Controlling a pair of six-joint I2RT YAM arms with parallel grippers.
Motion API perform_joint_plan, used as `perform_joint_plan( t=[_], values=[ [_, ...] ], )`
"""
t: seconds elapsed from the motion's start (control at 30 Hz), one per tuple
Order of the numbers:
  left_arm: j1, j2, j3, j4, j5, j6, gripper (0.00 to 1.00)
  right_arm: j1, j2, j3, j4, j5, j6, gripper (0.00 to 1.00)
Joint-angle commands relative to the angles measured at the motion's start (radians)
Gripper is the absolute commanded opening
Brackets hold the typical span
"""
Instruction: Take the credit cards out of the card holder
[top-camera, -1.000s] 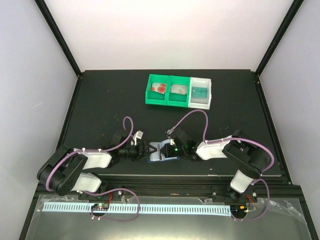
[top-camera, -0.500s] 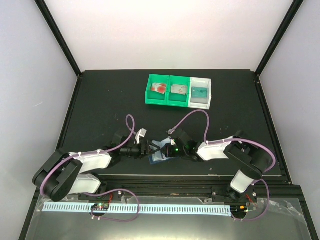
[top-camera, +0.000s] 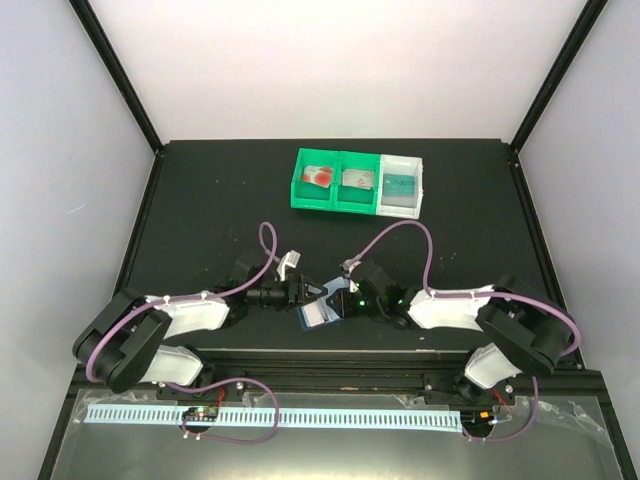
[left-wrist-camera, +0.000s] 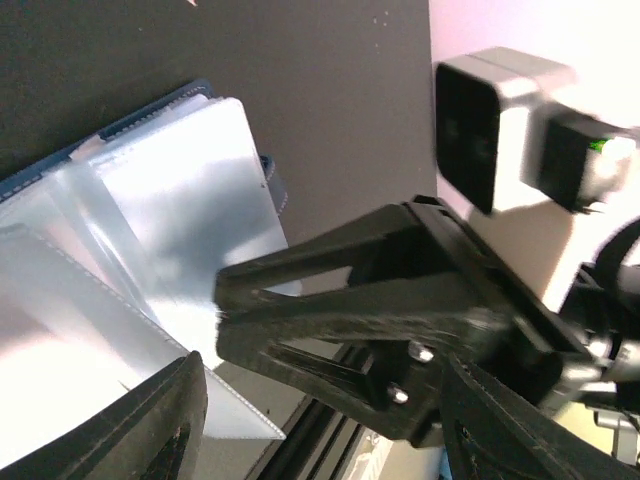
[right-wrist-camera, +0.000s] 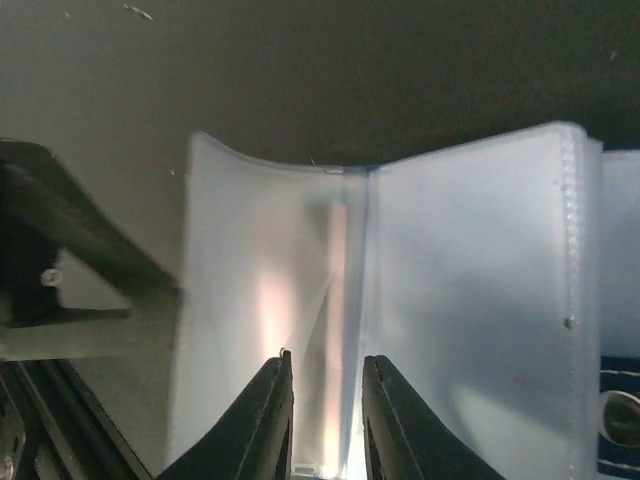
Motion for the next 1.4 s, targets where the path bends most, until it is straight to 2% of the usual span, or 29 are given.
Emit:
perform_joint_plan(
  t=[0.0, 0.23, 0.4, 0.6, 0.83, 0.97, 1.1, 1.17, 1.23, 1.37],
  values=[
    [-0.01, 0.06, 0.043, 0.063, 0.027, 0.006, 0.66, 0.006, -0.062, 0.002, -0.041, 0.076, -0.041, 0.22],
    [-0.008, 0.051, 0.055, 0.014, -0.001, 0.039, 0.66, 0.006, -0.073, 0.037, -0.103, 0.074, -0.078, 0.22],
    [-0.008, 0.067, 0.055, 0.009, 0.004, 0.038, 0.65, -0.018, -0.135, 0.047, -0.222, 0.201, -0.125, 0.26],
    [-0.008, 0.043, 0.062, -0.078, -0.037, 0.069, 0.64, -0.107, -0.154, 0.034, -0.23, 0.145, -0.198, 0.41],
    [-0.007, 0.004, 0.033, -0.171, -0.116, 0.104, 0.58, -0.144, -0.067, 0.063, -0.236, 0.074, -0.211, 0.43],
    [-0.008, -0.005, 0.013, -0.173, -0.134, 0.103, 0.43, -0.143, -0.042, 0.06, -0.241, 0.073, -0.226, 0.42],
    [-0.008, -0.014, 0.026, -0.215, -0.159, 0.124, 0.16, -0.141, -0.049, 0.029, -0.22, 0.047, -0.207, 0.39],
    [-0.006, -0.023, 0.037, -0.242, -0.169, 0.136, 0.07, -0.14, -0.062, 0.008, -0.198, 0.021, -0.188, 0.37],
    [-0.008, -0.034, 0.043, -0.246, -0.166, 0.138, 0.02, -0.13, -0.069, -0.011, -0.175, 0.003, -0.167, 0.36],
    [-0.011, -0.08, 0.054, -0.191, -0.131, 0.117, 0.02, -0.096, -0.049, -0.027, -0.139, -0.013, -0.115, 0.33]
  ],
)
